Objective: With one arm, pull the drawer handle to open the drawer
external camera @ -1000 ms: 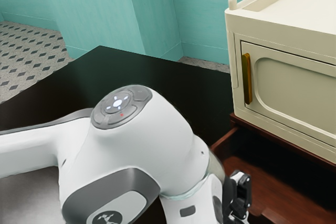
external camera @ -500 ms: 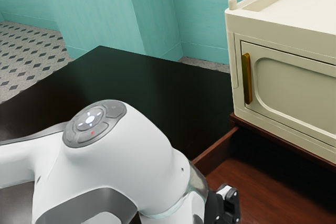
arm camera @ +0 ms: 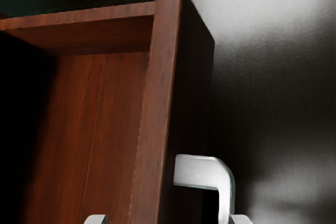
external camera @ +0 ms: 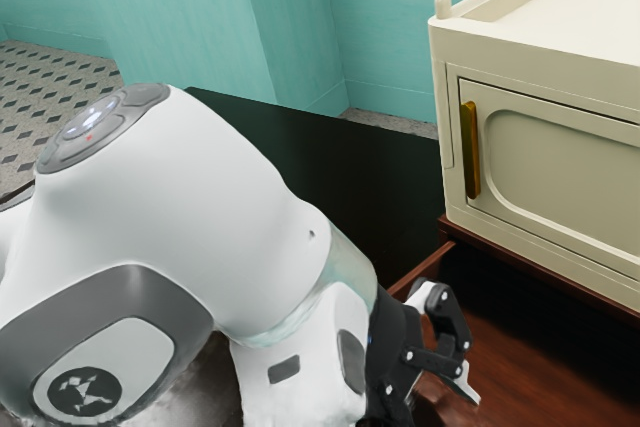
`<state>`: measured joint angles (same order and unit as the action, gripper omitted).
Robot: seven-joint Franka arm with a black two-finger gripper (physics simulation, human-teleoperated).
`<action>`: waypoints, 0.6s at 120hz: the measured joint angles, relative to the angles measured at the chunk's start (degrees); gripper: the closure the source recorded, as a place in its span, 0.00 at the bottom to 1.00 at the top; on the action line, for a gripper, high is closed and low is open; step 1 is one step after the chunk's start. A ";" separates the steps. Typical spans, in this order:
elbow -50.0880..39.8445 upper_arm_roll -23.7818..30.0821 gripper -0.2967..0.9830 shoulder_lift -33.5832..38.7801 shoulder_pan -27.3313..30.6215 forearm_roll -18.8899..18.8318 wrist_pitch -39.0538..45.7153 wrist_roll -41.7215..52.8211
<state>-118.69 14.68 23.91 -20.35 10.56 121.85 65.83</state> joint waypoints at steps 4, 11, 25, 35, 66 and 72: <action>3.96 -1.02 0.54 -1.34 0.24 0.15 -2.97 0.01; 12.01 -3.67 0.48 -5.00 0.52 -0.05 -8.94 0.03; 27.80 -6.63 0.38 -13.46 2.23 -4.05 -21.39 0.04; 34.87 -7.54 0.33 -17.72 5.29 -8.21 -29.58 -0.43; 39.70 -13.82 0.26 -21.36 12.55 -13.15 -44.68 -5.66; 39.72 -13.88 0.25 -21.42 13.89 -13.35 -45.96 -6.46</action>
<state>-78.97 0.80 2.49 -6.46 -2.79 75.90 59.37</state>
